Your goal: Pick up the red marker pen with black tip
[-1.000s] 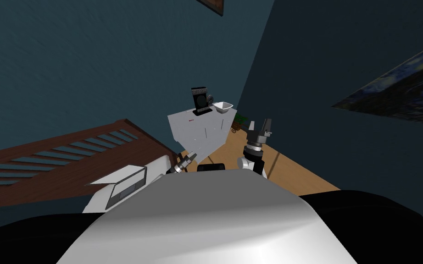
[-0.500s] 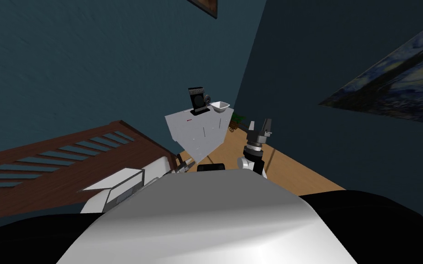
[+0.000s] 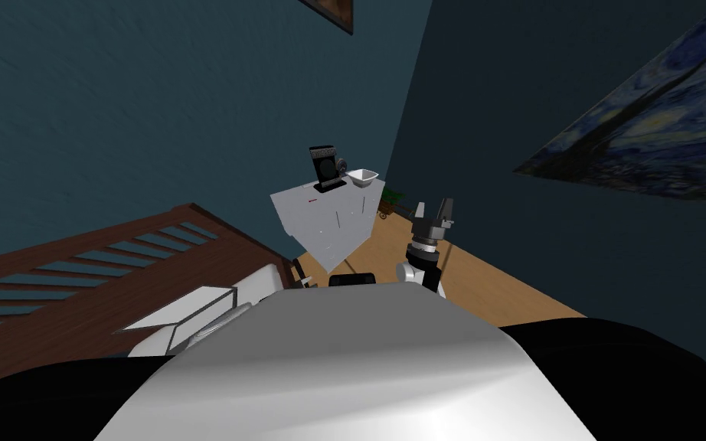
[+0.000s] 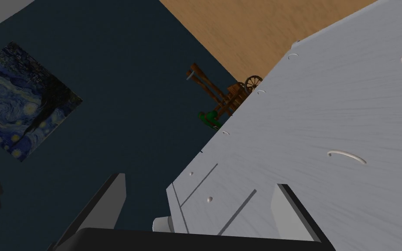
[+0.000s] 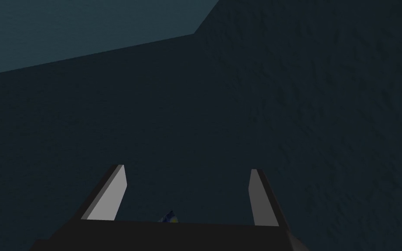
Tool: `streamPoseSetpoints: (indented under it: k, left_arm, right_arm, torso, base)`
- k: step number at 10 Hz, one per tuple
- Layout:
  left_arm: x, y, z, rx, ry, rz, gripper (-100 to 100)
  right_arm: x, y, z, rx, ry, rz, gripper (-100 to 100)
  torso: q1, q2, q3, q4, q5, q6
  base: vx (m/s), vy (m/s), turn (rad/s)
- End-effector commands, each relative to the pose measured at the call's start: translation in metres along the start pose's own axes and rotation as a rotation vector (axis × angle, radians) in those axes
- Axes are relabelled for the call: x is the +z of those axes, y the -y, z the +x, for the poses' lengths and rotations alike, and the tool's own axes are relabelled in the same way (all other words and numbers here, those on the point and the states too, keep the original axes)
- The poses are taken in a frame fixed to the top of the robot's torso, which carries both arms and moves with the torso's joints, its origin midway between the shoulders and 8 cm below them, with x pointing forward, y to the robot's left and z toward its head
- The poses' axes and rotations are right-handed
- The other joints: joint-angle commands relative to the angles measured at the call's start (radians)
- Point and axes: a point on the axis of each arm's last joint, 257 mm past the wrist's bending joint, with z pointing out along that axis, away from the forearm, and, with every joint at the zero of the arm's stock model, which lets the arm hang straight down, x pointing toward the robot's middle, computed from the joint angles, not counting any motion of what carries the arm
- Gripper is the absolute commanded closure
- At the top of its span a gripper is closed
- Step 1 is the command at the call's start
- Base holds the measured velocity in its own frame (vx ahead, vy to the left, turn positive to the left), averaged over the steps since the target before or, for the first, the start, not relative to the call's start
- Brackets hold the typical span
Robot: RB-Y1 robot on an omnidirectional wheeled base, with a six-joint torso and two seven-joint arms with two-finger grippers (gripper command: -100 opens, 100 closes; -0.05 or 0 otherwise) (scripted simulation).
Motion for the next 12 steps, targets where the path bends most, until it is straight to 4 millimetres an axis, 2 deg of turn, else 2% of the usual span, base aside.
streamPoseSetpoints:
  k: [1, 2, 3, 4, 5, 6, 7, 8, 9, 10, 11, 12]
  left_arm:
    - [-0.023, -0.017, 0.019, 0.014, -0.075, -0.032, -100]
    - [-0.028, -0.020, 0.019, 0.023, -0.089, -0.038, -100]
    - [-0.047, -0.027, 0.040, 0.035, -0.165, -0.039, -100]
    - [-0.062, -0.038, 0.042, 0.048, -0.199, -0.065, -100]
    - [-0.080, -0.042, 0.059, 0.055, -0.267, -0.059, -100]
    - [-0.098, -0.056, 0.062, 0.063, -0.301, -0.095, -100]
    - [-0.104, -0.061, 0.062, 0.067, -0.313, -0.106, -100]
    - [-0.126, -0.063, 0.072, 0.082, -0.384, -0.097, -100]
    - [-0.145, -0.077, 0.073, 0.087, -0.416, -0.136, -100]
    - [-0.148, -0.080, 0.074, 0.086, -0.420, -0.145, -100]
    - [-0.177, -0.087, 0.083, 0.092, -0.494, -0.155, -100]
    - [-0.192, -0.095, 0.080, 0.102, -0.518, -0.178, -100]
  right_arm:
    - [0.000, 0.000, 0.000, 0.000, 0.000, 0.000, 0]
    - [0.000, 0.000, 0.000, 0.000, 0.000, 0.000, 0]
    - [0.000, 0.000, 0.000, 0.000, 0.000, 0.000, 0]
    - [0.000, 0.000, 0.000, 0.000, 0.000, 0.000, 0]
    - [0.000, 0.000, 0.000, 0.000, 0.000, 0.000, 0]
    - [0.000, 0.000, 0.000, 0.000, 0.000, 0.000, 0]
    - [0.000, 0.000, 0.000, 0.000, 0.000, 0.000, 0]
    - [0.000, 0.000, 0.000, 0.000, 0.000, 0.000, 0]
    - [0.000, 0.000, 0.000, 0.000, 0.000, 0.000, 0]
    - [0.000, 0.000, 0.000, 0.000, 0.000, 0.000, 0]
    - [0.000, 0.000, 0.000, 0.000, 0.000, 0.000, 0]
    - [0.000, 0.000, 0.000, 0.000, 0.000, 0.000, 0]
  torso:
    - [0.000, 0.000, 0.000, 0.000, 0.000, 0.000]
    - [0.000, 0.000, 0.000, 0.000, 0.000, 0.000]
    - [0.002, -0.002, -0.001, 0.000, 0.000, -0.001]
    - [0.000, -0.001, -0.001, 0.000, 0.000, 0.000]
    - [0.001, -0.001, -0.001, 0.000, 0.000, 0.000]
    - [0.000, -0.001, -0.001, 0.000, 0.000, 0.000]
    - [0.000, -0.001, 0.000, 0.000, 0.000, 0.000]
    - [0.001, -0.002, -0.001, 0.000, 0.000, -0.001]
    - [0.001, -0.002, -0.001, 0.000, 0.000, 0.000]
    - [0.002, -0.003, -0.002, 0.000, 0.000, 0.000]
    - [0.002, -0.003, -0.001, 0.000, 0.001, -0.001]
    - [0.002, -0.003, -0.001, 0.000, 0.000, 0.000]
  base:
    - [-0.024, -0.028, -0.084]
    - [0.000, 0.000, 0.000]
    - [-0.016, -0.027, -0.150]
    - [-0.022, -0.026, -0.089]
    - [-0.019, -0.030, -0.168]
    - [-0.021, -0.025, -0.091]
    - [-0.004, -0.005, -0.015]
    - [-0.001, -0.011, -0.148]
    - [0.009, -0.003, -0.190]
    - [0.008, 0.007, -0.015]
    - [0.002, -0.006, -0.146]
    - [0.001, -0.005, -0.160]
